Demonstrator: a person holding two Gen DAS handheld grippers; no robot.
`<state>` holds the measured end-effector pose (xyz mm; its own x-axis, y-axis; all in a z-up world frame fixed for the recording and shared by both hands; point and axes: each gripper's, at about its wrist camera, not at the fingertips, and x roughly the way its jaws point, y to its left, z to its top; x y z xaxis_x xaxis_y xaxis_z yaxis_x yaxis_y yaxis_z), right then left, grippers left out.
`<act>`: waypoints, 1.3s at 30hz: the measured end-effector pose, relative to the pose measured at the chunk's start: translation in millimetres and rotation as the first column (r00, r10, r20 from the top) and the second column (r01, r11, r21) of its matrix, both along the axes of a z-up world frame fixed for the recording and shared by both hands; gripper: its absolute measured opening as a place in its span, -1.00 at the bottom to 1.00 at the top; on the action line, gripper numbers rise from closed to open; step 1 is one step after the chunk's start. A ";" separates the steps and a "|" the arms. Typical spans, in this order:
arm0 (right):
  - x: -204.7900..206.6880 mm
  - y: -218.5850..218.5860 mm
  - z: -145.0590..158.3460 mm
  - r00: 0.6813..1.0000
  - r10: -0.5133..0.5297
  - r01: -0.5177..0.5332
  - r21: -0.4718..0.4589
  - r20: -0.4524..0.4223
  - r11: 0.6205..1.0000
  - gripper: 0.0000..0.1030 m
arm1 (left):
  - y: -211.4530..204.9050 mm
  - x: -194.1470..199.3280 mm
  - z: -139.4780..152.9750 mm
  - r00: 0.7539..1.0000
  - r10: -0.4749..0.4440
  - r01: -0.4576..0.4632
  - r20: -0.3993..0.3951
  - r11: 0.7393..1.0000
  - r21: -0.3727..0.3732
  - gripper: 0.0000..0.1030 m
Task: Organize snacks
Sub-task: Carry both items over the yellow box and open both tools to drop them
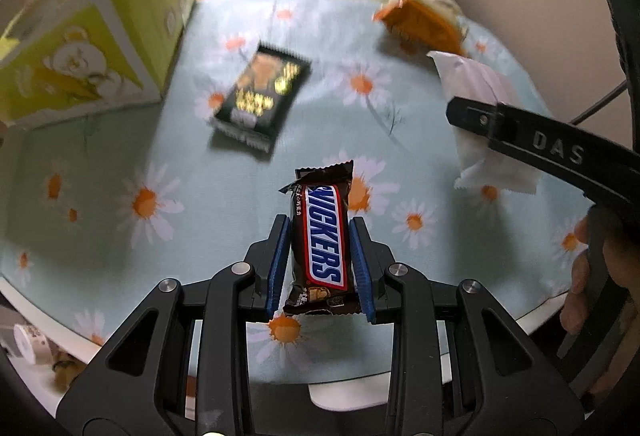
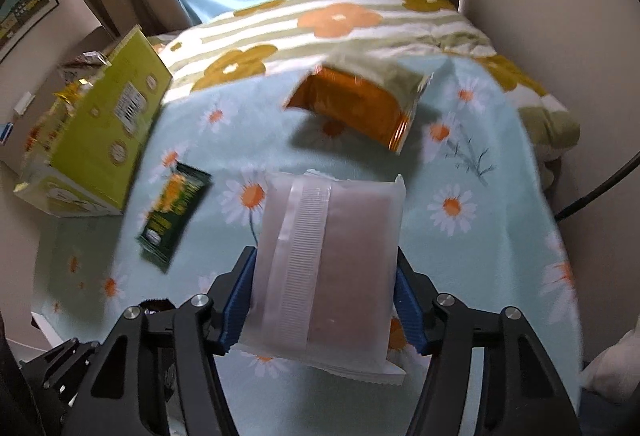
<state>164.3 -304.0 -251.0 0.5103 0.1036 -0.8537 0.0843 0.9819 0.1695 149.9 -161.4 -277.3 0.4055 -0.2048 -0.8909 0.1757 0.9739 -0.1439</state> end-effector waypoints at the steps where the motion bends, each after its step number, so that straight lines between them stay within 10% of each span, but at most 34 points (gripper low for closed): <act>1: -1.6 0.0 7.4 1.000 -0.001 0.001 0.002 0.011 1.000 0.14 | 2.0 -0.4 6.3 1.000 0.004 -0.004 0.013 1.000 -0.010 -0.48; 21: 35.4 113.8 159.4 0.946 0.184 -0.198 0.030 0.266 0.980 0.14 | 150.8 47.0 159.4 0.929 0.197 -0.165 0.312 0.978 -0.126 -0.48; 31: 93.6 225.5 166.4 0.933 0.245 -0.266 0.048 0.264 0.963 0.14 | 281.1 117.1 166.5 0.927 0.250 -0.226 0.278 0.967 -0.116 -0.48; 39: 134.2 287.0 151.4 0.949 0.233 -0.252 0.067 0.210 0.965 0.14 | 346.9 176.1 126.8 0.971 0.203 -0.193 0.127 0.977 -0.091 -0.48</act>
